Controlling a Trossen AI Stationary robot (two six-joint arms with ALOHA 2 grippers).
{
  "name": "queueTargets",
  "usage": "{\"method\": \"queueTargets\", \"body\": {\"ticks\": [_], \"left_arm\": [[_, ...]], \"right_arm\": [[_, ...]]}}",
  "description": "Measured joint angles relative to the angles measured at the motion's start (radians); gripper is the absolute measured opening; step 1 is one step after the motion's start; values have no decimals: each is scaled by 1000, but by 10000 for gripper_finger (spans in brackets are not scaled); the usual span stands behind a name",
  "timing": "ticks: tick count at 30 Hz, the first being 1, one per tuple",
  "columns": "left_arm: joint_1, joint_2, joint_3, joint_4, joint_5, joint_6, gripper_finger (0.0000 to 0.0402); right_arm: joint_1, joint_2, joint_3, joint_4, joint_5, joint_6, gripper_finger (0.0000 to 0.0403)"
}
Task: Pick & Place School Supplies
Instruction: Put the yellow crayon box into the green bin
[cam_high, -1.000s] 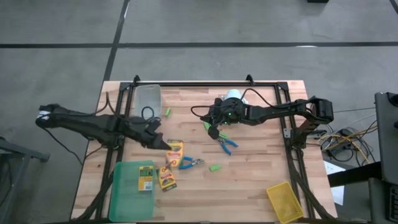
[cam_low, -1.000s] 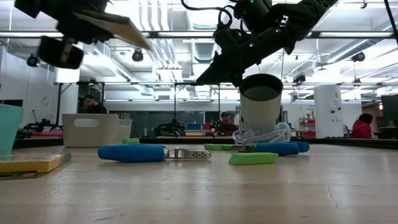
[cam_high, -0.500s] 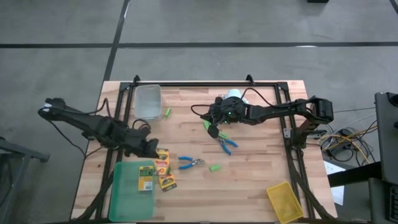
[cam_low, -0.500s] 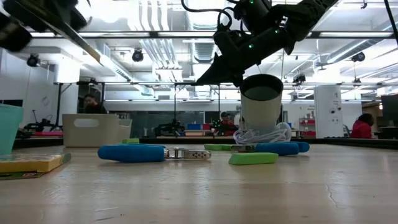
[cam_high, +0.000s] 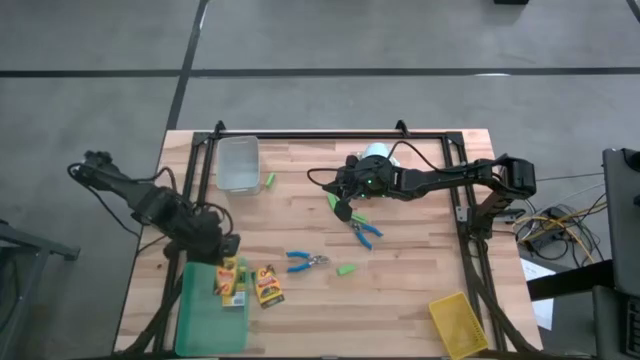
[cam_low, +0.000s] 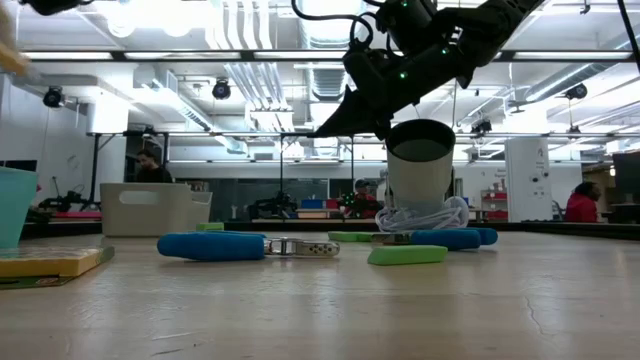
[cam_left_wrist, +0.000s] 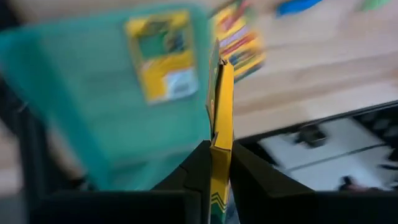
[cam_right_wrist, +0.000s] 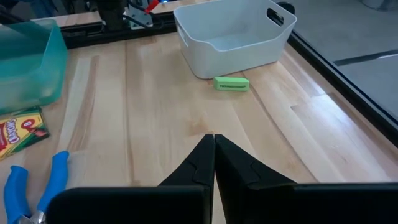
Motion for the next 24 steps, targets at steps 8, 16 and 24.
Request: {"method": "queueTargets", "body": {"ticks": [8, 16, 24], "left_arm": [[-47, 127, -18, -7, 142, -17, 51], [-52, 223, -26, -61, 123, -11, 51], [-53, 314, -27, -161, 120, 26, 51]], "right_arm": [[0, 0, 0, 0, 0, -6, 8], [0, 0, -1, 0, 0, -11, 8], [0, 0, -1, 0, -2, -11, 8]]}}
